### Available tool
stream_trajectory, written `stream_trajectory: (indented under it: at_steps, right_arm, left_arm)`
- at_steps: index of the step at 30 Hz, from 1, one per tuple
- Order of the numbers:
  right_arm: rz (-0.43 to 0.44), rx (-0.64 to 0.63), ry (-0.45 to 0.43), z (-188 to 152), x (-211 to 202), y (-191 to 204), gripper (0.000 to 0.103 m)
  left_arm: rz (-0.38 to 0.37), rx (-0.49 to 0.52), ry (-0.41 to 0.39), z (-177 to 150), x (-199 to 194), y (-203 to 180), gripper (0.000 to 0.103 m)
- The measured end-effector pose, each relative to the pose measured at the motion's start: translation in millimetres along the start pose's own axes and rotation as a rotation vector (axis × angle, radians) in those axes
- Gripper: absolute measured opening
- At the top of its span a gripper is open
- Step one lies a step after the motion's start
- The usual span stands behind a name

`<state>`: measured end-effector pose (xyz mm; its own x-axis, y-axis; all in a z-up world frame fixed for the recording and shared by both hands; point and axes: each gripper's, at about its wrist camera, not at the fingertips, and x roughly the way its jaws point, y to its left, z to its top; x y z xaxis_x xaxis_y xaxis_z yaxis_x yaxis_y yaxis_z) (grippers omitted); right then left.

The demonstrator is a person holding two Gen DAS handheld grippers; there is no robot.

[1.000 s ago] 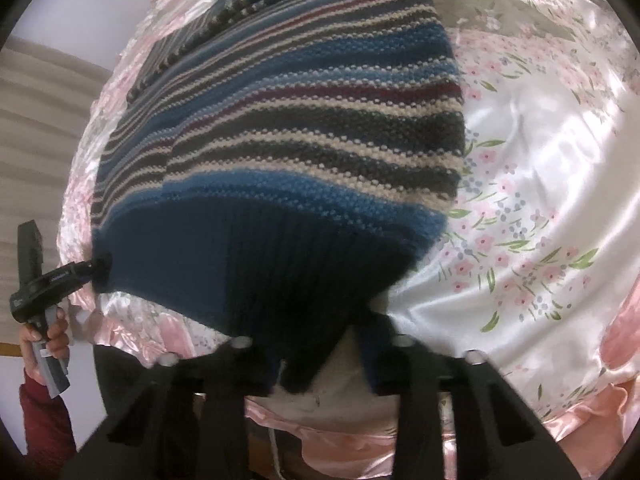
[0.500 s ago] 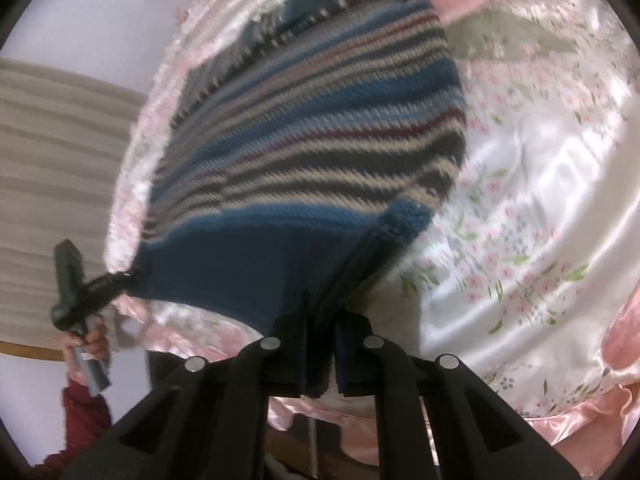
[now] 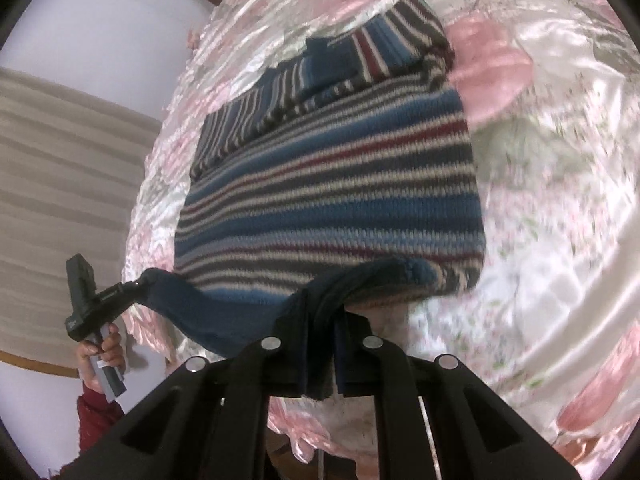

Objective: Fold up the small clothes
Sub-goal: 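Lift the hem with both grippers, fold it toward the collar, and open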

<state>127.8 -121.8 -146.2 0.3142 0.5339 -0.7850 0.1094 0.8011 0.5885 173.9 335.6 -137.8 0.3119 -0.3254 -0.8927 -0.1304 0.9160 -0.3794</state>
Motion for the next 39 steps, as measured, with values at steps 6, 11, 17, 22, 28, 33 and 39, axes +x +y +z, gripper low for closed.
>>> stream_trajectory:
  at_steps: [6, 11, 17, 22, 28, 33, 39]
  right_arm:
    - [0.028, 0.088, 0.01, 43, 13, -13, 0.009]
    - [0.013, 0.13, 0.048, 68, 33, -27, 0.009]
    - [0.002, 0.161, 0.09, 88, 57, -41, 0.011]
    - [0.012, 0.171, 0.114, 98, 67, -50, 0.018]
    - [-0.019, 0.153, 0.069, 102, 43, -57, 0.069]
    - [-0.057, 0.161, 0.004, 104, 2, -75, 0.071]
    - [-0.091, 0.041, 0.012, 103, -10, -54, 0.071]
  left_arm:
    - [0.012, -0.027, -0.002, 37, 22, -6, 0.009]
    - [0.042, -0.034, 0.028, 60, 51, -9, 0.009]
    - [0.062, -0.057, 0.07, 73, 82, -2, 0.009]
    - [0.058, -0.058, 0.096, 77, 95, 3, 0.015]
    - [-0.053, -0.103, 0.121, 83, 80, 16, 0.026]
    - [-0.043, -0.202, 0.048, 86, 51, 40, 0.059]
    - [0.04, -0.151, -0.023, 95, 19, 49, 0.064]
